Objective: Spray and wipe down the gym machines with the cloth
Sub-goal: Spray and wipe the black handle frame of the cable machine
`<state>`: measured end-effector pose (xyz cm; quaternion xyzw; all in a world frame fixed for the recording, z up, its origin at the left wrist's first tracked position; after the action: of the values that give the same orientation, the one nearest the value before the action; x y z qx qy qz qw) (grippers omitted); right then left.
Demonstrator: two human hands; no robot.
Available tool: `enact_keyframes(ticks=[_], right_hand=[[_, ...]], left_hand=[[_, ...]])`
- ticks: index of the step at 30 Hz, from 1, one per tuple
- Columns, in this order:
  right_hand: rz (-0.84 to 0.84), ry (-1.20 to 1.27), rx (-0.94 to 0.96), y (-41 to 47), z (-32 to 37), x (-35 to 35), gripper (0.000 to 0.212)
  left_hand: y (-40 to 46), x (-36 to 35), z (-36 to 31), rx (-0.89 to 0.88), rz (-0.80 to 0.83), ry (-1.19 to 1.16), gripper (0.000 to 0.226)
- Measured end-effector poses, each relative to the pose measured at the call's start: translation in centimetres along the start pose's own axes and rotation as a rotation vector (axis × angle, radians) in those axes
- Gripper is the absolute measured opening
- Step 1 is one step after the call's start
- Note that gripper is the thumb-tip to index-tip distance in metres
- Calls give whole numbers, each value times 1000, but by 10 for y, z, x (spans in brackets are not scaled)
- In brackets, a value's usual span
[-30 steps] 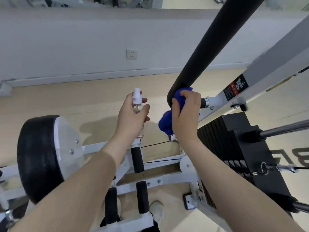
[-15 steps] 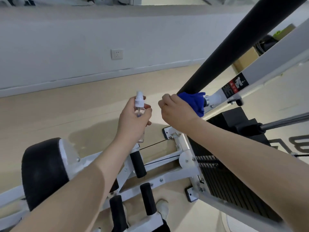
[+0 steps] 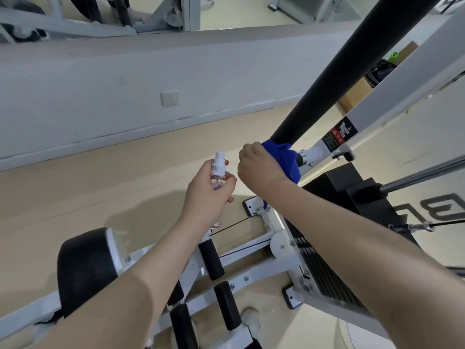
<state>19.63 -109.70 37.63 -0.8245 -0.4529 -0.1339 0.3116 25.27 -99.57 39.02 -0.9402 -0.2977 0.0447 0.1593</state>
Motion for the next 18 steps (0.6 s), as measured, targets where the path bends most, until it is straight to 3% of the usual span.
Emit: enact_keyframes(ticks=[2,6,9,13,18], right_hand=[[-91,-23,-87,-18,-29,14,2],[-472,-32,-468,-53,-105,47,39],[-482,-89,-572,-51,-107,46,41],[-164,-11,-203,-27,-37,15,8],[-198,52,-122,-36,-51,20,4]], left_hand=[[-5,-1,-3,-1,-2,-14,22],[-6,-7,-8,-10,-3,-35,22],[-3,-14,-9,-19,-18,-71,22],[-4,-15,-6,-27,-38,-74,22],[-13,-13,-12,-50,-70,-45,21]])
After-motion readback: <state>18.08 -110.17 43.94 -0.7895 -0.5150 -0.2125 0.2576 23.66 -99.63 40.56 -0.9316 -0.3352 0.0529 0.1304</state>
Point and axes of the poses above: each hand's wrist, its own y-axis towards the middle knuckle, its own x-axis out of the back of the hand, z = x × y, the point moved 5 cm from there along y, towards the middle knuckle, and after that the axes turned 5 degrees about -y, right-handed, at the moved point
